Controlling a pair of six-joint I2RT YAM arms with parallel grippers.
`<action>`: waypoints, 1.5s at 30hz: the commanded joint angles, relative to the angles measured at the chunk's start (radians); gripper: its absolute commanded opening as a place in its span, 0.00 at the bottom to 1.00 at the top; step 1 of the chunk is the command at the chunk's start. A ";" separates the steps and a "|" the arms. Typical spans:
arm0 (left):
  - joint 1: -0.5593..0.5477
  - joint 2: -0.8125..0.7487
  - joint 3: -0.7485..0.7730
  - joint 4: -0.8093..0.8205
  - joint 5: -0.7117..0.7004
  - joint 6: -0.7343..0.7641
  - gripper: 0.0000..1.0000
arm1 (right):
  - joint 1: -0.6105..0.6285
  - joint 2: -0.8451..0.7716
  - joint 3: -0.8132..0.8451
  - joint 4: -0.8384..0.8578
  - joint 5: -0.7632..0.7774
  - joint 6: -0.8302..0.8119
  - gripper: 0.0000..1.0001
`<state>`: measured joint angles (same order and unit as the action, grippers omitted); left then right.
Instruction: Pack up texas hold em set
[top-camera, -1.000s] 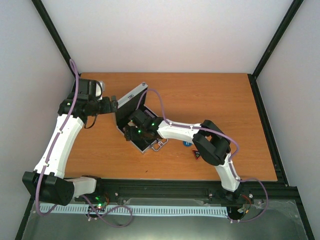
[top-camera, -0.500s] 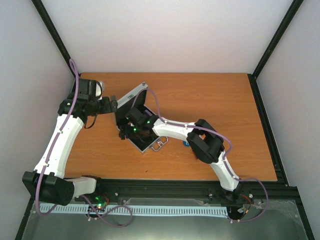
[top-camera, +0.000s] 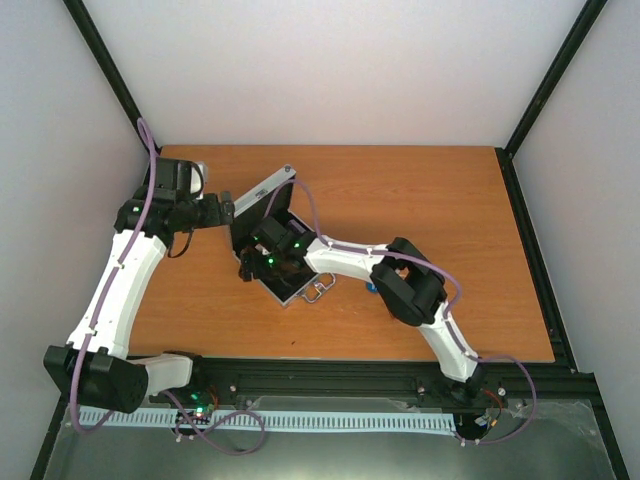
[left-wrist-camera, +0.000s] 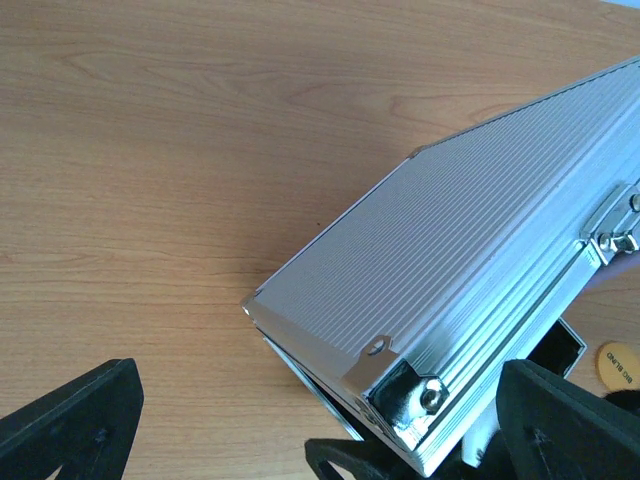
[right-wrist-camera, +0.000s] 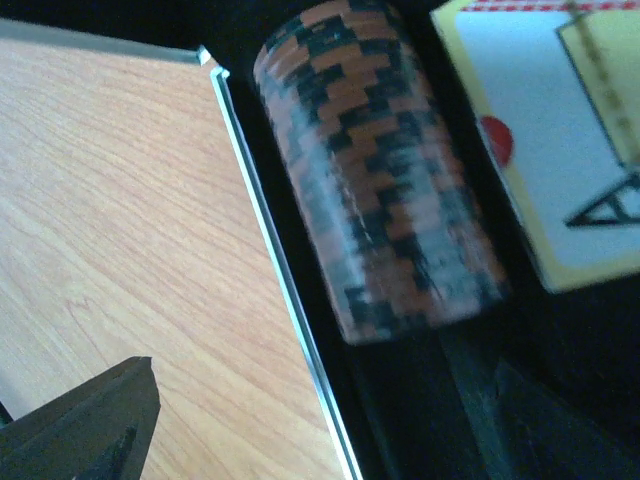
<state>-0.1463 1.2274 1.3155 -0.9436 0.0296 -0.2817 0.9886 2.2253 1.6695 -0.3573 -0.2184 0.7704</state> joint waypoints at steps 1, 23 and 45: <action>-0.003 -0.019 0.026 -0.015 -0.003 0.007 1.00 | -0.002 -0.133 -0.048 -0.058 0.028 -0.057 0.92; -0.002 -0.005 0.016 -0.002 0.018 0.001 1.00 | -0.335 -0.637 -0.512 -0.613 0.415 -0.004 1.00; -0.002 0.015 0.011 0.003 0.019 0.002 1.00 | -0.491 -0.520 -0.623 -0.539 0.370 0.067 0.93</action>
<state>-0.1463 1.2354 1.3155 -0.9428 0.0383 -0.2821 0.5159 1.7065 1.0351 -0.9318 0.1593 0.8345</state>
